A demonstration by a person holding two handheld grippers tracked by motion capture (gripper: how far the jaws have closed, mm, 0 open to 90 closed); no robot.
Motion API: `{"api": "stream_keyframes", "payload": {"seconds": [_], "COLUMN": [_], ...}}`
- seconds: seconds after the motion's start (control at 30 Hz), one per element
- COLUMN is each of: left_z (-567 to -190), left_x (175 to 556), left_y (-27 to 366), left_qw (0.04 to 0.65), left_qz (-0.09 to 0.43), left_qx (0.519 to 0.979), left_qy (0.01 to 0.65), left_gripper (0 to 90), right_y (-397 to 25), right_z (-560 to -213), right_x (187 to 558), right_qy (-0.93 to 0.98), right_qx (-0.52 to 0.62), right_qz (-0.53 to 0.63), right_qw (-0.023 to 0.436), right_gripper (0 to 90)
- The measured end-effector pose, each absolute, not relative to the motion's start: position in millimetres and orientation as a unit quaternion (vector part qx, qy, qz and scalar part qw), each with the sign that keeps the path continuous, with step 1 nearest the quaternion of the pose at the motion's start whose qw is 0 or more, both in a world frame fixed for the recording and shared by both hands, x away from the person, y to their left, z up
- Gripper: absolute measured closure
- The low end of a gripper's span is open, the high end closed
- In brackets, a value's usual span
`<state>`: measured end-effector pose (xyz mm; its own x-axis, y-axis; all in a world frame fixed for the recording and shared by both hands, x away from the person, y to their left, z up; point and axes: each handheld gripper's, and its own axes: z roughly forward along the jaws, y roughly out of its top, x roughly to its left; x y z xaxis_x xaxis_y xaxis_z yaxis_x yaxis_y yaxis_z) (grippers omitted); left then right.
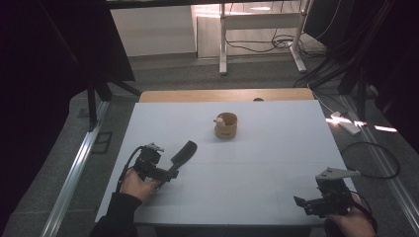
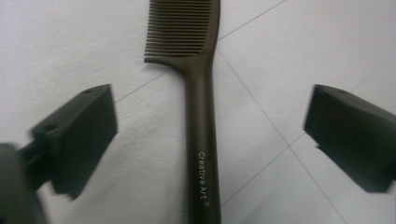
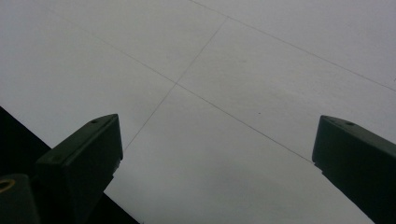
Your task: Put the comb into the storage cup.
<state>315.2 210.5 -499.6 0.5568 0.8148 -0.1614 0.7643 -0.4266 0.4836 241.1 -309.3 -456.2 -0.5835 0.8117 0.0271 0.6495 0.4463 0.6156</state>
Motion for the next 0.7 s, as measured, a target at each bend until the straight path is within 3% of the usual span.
{"api": "stream_keyframes", "payload": {"seconds": [0.7], "left_z": [-515.4], "left_x": [320.9], "left_y": [200.9], "left_qw": [0.218], "left_qz": [0.031], "left_qx": [0.861], "left_qy": [0.458], "left_gripper": [0.0], "right_y": [-308.1], "right_z": [-457.4], "right_x": [242.4], "right_qy": [0.841], "right_qx": [0.439], "right_qz": [0.286], "right_qw": [0.137], "right_gripper": [2.2]}}
